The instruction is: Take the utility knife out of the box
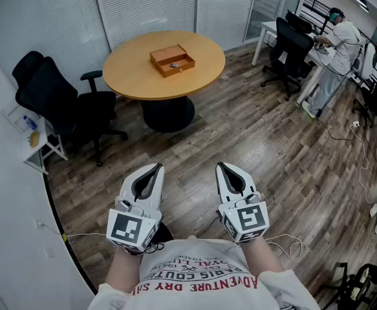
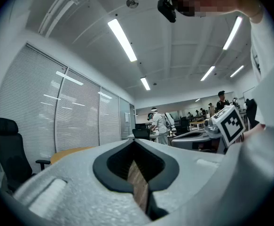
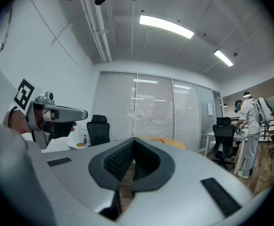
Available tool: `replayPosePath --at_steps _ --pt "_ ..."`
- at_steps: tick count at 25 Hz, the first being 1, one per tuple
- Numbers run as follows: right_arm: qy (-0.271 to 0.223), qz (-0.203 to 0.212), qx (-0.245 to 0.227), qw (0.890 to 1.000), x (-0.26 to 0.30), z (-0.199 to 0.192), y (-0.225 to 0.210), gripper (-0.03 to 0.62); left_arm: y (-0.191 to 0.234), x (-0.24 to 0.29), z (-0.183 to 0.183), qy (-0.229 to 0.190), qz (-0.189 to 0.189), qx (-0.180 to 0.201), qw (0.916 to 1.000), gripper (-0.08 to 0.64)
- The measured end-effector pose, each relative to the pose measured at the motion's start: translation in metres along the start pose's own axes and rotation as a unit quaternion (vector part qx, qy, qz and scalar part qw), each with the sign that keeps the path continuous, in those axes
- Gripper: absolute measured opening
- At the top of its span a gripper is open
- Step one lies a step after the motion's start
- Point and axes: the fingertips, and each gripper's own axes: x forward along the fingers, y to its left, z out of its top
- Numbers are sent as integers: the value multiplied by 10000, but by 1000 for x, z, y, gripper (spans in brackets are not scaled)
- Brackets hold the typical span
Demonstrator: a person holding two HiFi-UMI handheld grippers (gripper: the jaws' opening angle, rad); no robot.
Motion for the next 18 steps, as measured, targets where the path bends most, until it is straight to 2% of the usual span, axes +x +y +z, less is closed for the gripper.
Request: replayPosePath --at_steps 7,11,18 --pt "-17 13 -49 10000 0 1 -2 8 -1 0 1 -17 15 -43 10000 -6" --pt "11 113 220 9997 -1 -4 -3 8 -4 3 -4 22 -8 -118 9999 -6" --pt "279 5 607 9978 1 -27 -17 8 -11 11 -18 155 -133 -169 9996 -5"
